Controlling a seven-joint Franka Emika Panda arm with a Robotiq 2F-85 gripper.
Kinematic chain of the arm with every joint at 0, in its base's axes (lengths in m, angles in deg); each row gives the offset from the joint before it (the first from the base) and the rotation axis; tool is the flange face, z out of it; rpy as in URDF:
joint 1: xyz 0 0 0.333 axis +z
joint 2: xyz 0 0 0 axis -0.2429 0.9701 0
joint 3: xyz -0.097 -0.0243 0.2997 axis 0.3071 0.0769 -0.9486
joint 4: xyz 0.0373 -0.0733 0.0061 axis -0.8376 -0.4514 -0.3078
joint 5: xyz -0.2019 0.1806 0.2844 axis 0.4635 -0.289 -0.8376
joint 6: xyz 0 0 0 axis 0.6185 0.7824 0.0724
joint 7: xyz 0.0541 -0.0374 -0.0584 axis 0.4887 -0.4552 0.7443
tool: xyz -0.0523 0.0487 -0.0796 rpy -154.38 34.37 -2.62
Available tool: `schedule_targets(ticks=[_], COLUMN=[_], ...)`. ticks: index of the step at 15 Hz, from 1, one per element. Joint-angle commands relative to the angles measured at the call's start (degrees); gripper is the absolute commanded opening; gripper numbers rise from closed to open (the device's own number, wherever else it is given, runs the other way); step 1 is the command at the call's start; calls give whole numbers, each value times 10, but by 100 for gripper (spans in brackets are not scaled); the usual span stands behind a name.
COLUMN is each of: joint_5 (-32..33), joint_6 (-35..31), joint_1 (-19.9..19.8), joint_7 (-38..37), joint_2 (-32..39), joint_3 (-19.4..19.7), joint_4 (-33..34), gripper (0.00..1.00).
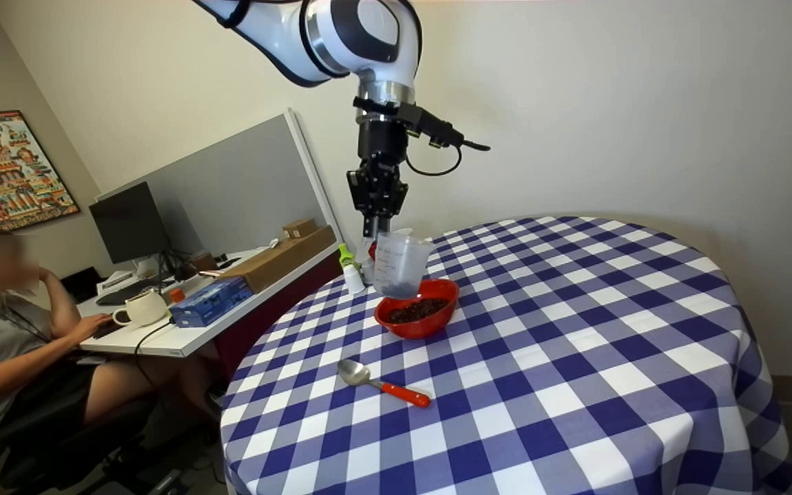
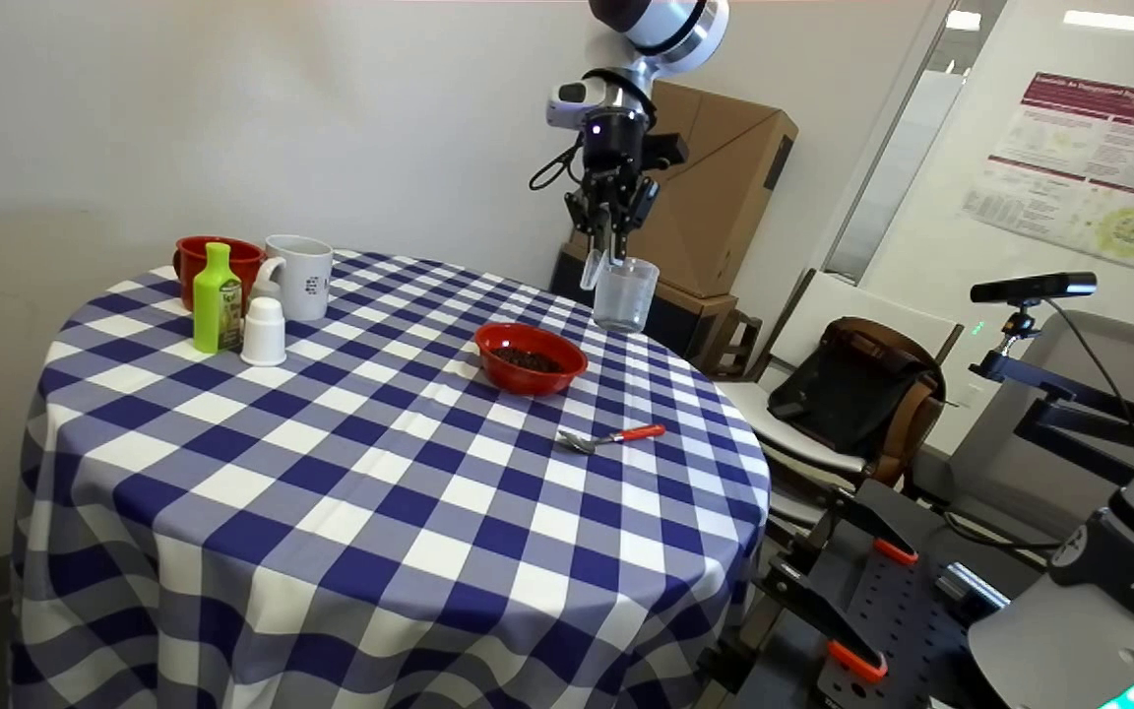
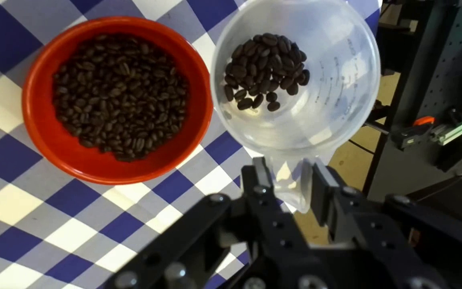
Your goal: Pour the contents of the cup into the bowl
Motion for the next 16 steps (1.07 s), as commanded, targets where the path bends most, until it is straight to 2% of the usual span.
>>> schedule_targets(ticks=[1, 3, 9, 13, 16], joint_5=[-18, -32, -112, -156, -181], joint_6=[-16, -4, 130, 185, 197], joint_1=[17, 25, 31, 25, 22], joint_7=[35, 42, 64, 37, -2], joint_2=[-31, -32, 17, 71, 112], joint_3=[-5, -12, -25, -16, -9], joint_4=[-40, -36, 55, 140, 201], gripper=[8, 8, 8, 8, 8])
